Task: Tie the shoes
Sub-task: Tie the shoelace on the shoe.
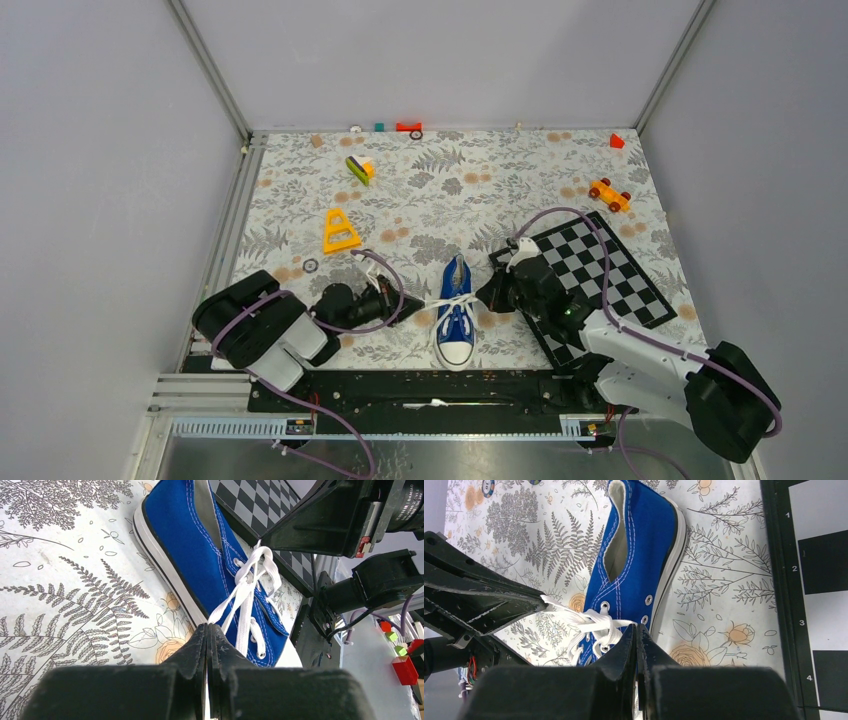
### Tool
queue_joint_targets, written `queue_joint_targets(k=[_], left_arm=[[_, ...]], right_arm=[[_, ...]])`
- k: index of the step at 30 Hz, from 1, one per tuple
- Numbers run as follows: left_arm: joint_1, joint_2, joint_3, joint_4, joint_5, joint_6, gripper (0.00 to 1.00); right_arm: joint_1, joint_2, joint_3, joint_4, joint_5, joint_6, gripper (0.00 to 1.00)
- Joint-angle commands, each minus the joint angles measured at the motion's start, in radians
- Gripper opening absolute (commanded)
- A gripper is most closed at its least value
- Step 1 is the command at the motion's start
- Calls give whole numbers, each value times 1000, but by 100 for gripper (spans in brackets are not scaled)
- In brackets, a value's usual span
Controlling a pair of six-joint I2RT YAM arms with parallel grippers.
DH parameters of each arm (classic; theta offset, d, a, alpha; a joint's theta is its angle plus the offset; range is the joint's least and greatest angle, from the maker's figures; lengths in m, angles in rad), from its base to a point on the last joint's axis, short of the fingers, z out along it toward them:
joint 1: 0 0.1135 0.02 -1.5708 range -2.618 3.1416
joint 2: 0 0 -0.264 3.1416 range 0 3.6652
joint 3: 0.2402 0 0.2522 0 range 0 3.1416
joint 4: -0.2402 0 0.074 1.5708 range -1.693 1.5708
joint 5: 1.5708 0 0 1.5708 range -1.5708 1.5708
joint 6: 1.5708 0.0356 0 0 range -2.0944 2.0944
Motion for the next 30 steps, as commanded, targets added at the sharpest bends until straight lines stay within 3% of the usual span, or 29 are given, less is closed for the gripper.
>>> queue_joint_targets(k=[1, 18, 22, 30], left_arm=[[10, -34, -26, 74, -30, 7, 0], [31, -123, -46, 17, -14, 3, 0], [31, -196, -29, -82, 6, 8, 0], [36, -300, -48, -258, -115, 60, 0]], right_arm=[[-18, -33, -7, -10, 38, 6, 0], [-60, -107, -7, -70, 62, -21, 0], [-62, -111, -9, -75, 63, -22, 0], [-77, -86, -38, -54, 66, -22, 0]])
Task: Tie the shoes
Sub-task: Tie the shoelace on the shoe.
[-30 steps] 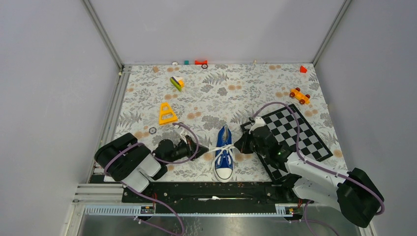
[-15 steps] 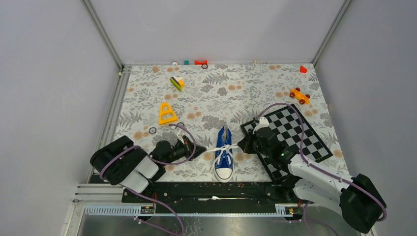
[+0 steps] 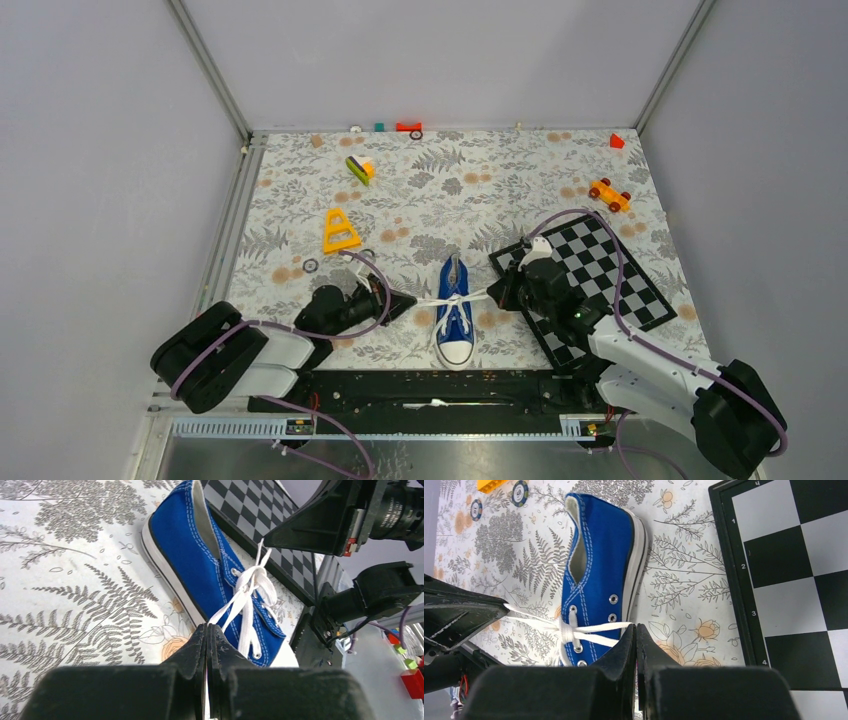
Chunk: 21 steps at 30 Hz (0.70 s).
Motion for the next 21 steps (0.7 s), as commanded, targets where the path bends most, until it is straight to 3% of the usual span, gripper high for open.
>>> queue_joint_targets(k=[1, 6, 21], left_arm=[[15, -35, -12, -65, -86, 40, 0], [15, 9, 4, -98, -85, 54, 0], [13, 282, 36, 191, 22, -32, 0]], right_arm=[[-21, 13, -19, 9, 26, -14, 0], [-25, 41, -26, 40, 11, -14, 0], [-41, 91, -32, 90, -7, -23, 0]])
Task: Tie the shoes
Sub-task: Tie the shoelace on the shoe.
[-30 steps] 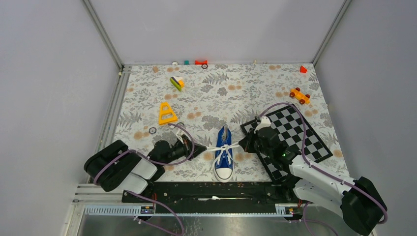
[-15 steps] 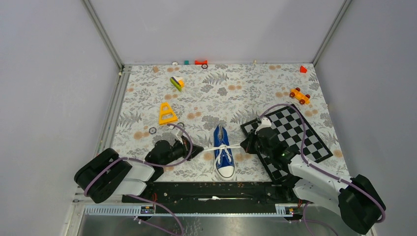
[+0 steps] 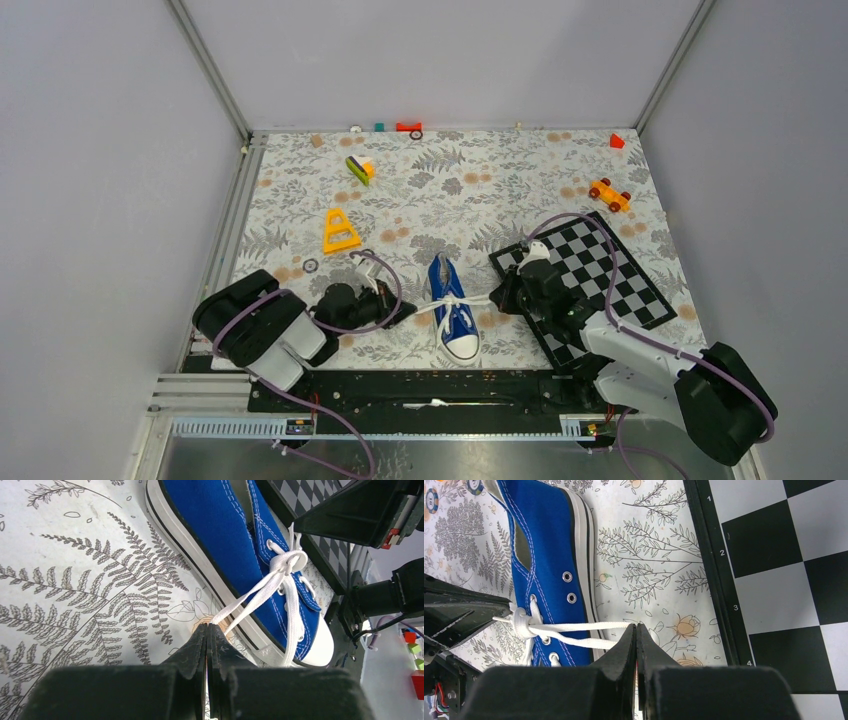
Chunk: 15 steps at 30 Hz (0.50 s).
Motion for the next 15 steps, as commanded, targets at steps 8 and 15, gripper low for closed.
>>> queue_joint_targets(k=[8, 15], left_arm=[[3, 37, 41, 164, 73, -51, 0], [-31, 39, 81, 139, 70, -53, 0]], right_arm=[[-14, 9, 58, 40, -109, -37, 21], [-11, -54, 100, 32, -166, -86, 53]])
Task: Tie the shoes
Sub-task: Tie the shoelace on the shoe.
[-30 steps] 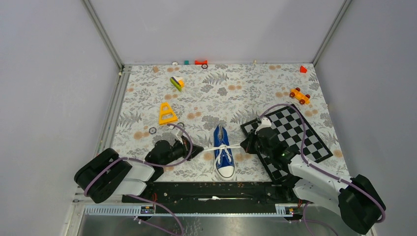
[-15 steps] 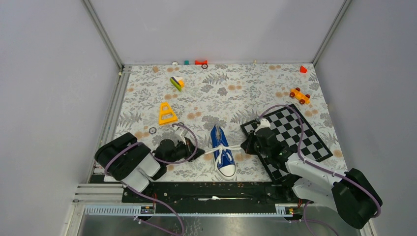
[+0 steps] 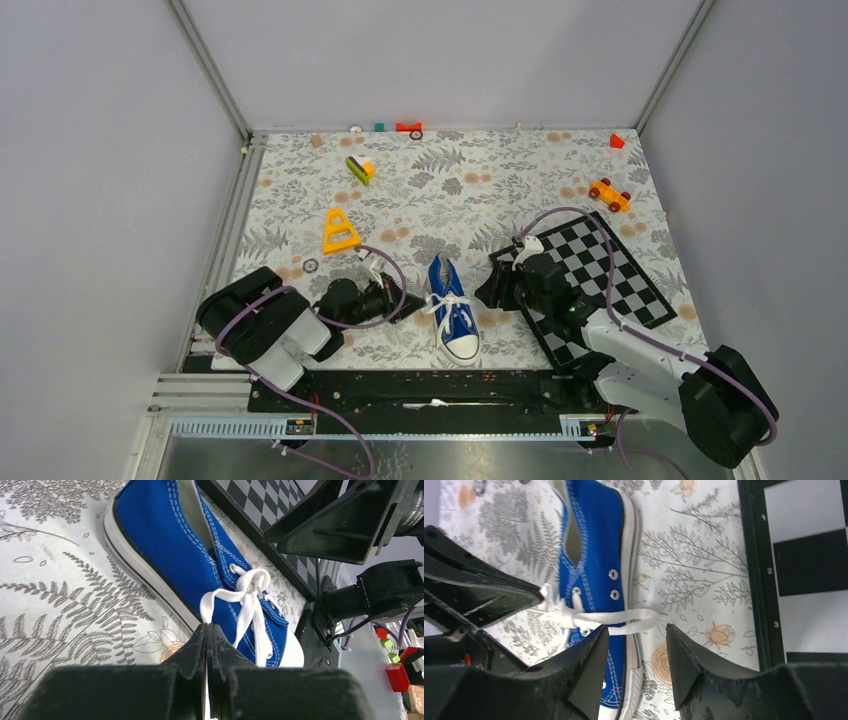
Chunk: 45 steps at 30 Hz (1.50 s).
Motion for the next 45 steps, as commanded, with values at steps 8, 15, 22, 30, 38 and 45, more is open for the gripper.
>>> queue_joint_targets(k=[8, 15, 22, 30, 38, 45], left_arm=[[-21, 16, 40, 63, 4, -6, 0], [-19, 8, 31, 56, -10, 1, 0], [-16, 14, 35, 58, -7, 3, 0], [-15, 18, 30, 68, -2, 5, 0], [-9, 26, 21, 92, 3, 2, 0], [-6, 22, 19, 93, 8, 5, 0]], right_arm=[[123, 1, 244, -118, -208, -394, 47], [256, 149, 377, -227, -148, -618, 50], [287, 237, 434, -251, -131, -677, 53], [325, 309, 453, -219, -52, -720, 54], [337, 348, 449, -181, 16, -722, 47], [336, 361, 453, -181, 65, -719, 23]])
